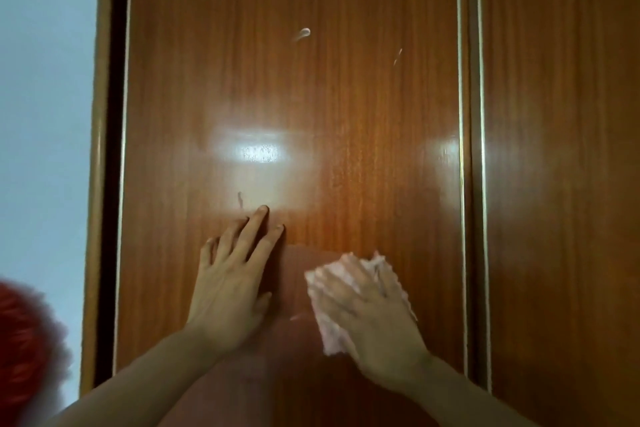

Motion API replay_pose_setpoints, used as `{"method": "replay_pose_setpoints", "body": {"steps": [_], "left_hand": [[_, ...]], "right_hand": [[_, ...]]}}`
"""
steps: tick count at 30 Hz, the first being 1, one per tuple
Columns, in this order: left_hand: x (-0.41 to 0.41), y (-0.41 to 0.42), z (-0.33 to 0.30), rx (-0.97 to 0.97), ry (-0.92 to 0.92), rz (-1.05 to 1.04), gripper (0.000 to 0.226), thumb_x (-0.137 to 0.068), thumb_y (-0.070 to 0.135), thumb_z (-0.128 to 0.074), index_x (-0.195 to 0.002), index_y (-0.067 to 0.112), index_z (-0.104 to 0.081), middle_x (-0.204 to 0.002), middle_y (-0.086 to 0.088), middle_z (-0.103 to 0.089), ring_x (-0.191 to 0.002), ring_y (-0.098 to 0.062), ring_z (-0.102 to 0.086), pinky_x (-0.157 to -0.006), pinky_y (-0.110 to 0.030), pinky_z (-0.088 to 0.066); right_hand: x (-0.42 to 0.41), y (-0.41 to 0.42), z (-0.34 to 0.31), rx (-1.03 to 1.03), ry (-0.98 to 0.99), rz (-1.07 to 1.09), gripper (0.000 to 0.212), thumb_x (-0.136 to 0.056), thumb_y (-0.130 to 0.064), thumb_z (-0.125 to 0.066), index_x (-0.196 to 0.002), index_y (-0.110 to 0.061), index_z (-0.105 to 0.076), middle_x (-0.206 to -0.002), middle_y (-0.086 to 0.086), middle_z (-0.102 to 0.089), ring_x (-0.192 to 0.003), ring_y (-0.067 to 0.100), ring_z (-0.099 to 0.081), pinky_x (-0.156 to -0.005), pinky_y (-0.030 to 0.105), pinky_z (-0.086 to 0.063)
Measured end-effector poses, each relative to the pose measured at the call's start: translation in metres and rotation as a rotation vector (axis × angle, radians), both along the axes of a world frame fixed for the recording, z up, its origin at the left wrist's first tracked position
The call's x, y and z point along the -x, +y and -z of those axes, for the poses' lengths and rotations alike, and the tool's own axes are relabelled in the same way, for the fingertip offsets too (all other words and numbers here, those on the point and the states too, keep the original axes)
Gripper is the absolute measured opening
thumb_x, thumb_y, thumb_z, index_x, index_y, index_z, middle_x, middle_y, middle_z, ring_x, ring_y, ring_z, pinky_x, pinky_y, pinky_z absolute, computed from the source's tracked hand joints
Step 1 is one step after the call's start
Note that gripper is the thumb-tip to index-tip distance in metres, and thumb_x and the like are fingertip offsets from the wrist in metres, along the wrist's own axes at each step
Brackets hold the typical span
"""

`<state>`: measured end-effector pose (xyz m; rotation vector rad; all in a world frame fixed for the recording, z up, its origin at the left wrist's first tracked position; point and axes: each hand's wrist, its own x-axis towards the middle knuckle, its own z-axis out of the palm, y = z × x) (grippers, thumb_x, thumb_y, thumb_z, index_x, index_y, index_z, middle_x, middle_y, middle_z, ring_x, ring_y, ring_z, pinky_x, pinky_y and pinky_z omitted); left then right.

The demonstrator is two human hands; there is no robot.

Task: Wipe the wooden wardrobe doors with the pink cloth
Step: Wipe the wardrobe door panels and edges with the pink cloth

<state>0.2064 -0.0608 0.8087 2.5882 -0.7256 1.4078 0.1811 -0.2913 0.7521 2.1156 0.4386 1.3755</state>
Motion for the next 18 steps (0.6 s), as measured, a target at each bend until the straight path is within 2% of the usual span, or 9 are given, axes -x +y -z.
{"method": "replay_pose_setpoints", "body": {"steps": [2, 4, 6, 8, 10, 13, 14, 16, 18], "left_hand": [[-0.001, 0.012, 0.003, -0.008, 0.013, -0.012, 0.105, -0.054, 0.030, -0.082, -0.142, 0.029, -0.024, -0.155, -0.002, -0.016, -0.137, -0.030, -0.023, -0.104, -0.055, -0.031], [-0.003, 0.024, -0.001, -0.021, 0.009, -0.026, 0.105, -0.053, 0.031, -0.083, -0.141, 0.029, -0.026, -0.155, -0.004, -0.019, -0.136, -0.031, -0.025, -0.102, -0.055, -0.034], [-0.006, 0.037, -0.010, -0.004, 0.005, -0.030, 0.104, -0.055, 0.032, -0.083, -0.141, 0.029, -0.025, -0.155, -0.004, -0.017, -0.136, -0.031, -0.023, -0.103, -0.055, -0.032], [-0.012, 0.049, -0.018, 0.054, 0.014, -0.023, 0.102, -0.061, 0.035, -0.081, -0.143, 0.031, -0.021, -0.157, -0.002, -0.010, -0.139, -0.030, -0.016, -0.107, -0.055, -0.027], [-0.020, 0.061, -0.020, 0.122, 0.018, -0.015, 0.101, -0.062, 0.038, -0.080, -0.144, 0.031, -0.021, -0.157, -0.001, -0.009, -0.141, -0.030, -0.012, -0.109, -0.054, -0.023], [-0.029, 0.078, -0.012, 0.189, 0.011, 0.013, 0.103, -0.059, 0.041, -0.081, -0.143, 0.031, -0.023, -0.156, 0.000, -0.012, -0.140, -0.029, -0.014, -0.110, -0.051, -0.020], [-0.031, 0.083, -0.008, 0.194, 0.014, 0.020, 0.103, -0.059, 0.043, -0.081, -0.143, 0.031, -0.023, -0.157, 0.001, -0.012, -0.140, -0.027, -0.013, -0.110, -0.050, -0.018], [-0.032, 0.092, 0.000, 0.177, 0.024, 0.018, 0.103, -0.060, 0.044, -0.079, -0.144, 0.032, -0.021, -0.157, 0.002, -0.010, -0.141, -0.026, -0.011, -0.111, -0.049, -0.017], [-0.032, 0.101, 0.003, 0.144, 0.023, 0.005, 0.105, -0.058, 0.042, -0.081, -0.144, 0.032, -0.021, -0.157, 0.000, -0.011, -0.141, -0.027, -0.014, -0.109, -0.052, -0.022]], "right_hand": [[0.004, -0.004, 0.030, 0.317, 0.149, 0.019, 0.077, -0.083, -0.050, -0.058, -0.150, -0.037, -0.022, -0.161, -0.011, -0.006, -0.147, 0.028, -0.006, -0.115, 0.059, -0.004], [0.004, -0.012, 0.013, 0.452, 0.202, 0.019, 0.072, -0.088, -0.053, -0.051, -0.151, -0.037, -0.020, -0.160, -0.013, -0.012, -0.147, 0.023, -0.013, -0.118, 0.055, -0.002], [0.000, -0.009, -0.036, 0.322, 0.099, 0.026, 0.065, -0.092, -0.050, -0.041, -0.151, -0.036, -0.018, -0.158, -0.008, -0.018, -0.146, 0.022, -0.017, -0.117, 0.053, -0.003], [-0.005, 0.003, -0.100, 0.057, -0.046, 0.070, 0.063, -0.093, -0.048, -0.031, -0.151, -0.029, -0.015, -0.158, 0.001, -0.023, -0.145, 0.028, -0.019, -0.113, 0.058, -0.013], [-0.010, 0.020, -0.145, -0.192, -0.141, 0.067, 0.063, -0.094, -0.047, -0.026, -0.152, -0.026, -0.015, -0.159, 0.002, -0.020, -0.146, 0.030, -0.014, -0.113, 0.059, -0.015], [-0.026, 0.060, -0.132, -0.358, -0.252, 0.025, 0.064, -0.094, -0.044, -0.035, -0.152, -0.026, -0.016, -0.160, 0.000, -0.014, -0.147, 0.030, -0.008, -0.115, 0.055, -0.006], [-0.030, 0.073, -0.108, -0.300, -0.225, 0.007, 0.067, -0.092, -0.042, -0.042, -0.152, -0.027, -0.016, -0.161, 0.000, -0.014, -0.147, 0.031, -0.006, -0.115, 0.055, -0.004], [-0.033, 0.091, -0.052, -0.042, -0.058, -0.042, 0.074, -0.086, -0.042, -0.055, -0.151, -0.030, -0.020, -0.161, -0.003, -0.013, -0.148, 0.030, -0.005, -0.115, 0.054, -0.002], [-0.029, 0.094, -0.018, 0.255, 0.119, -0.093, 0.072, -0.085, -0.042, -0.056, -0.150, -0.031, -0.026, -0.160, -0.006, -0.015, -0.147, 0.028, -0.008, -0.116, 0.051, 0.000]]}}
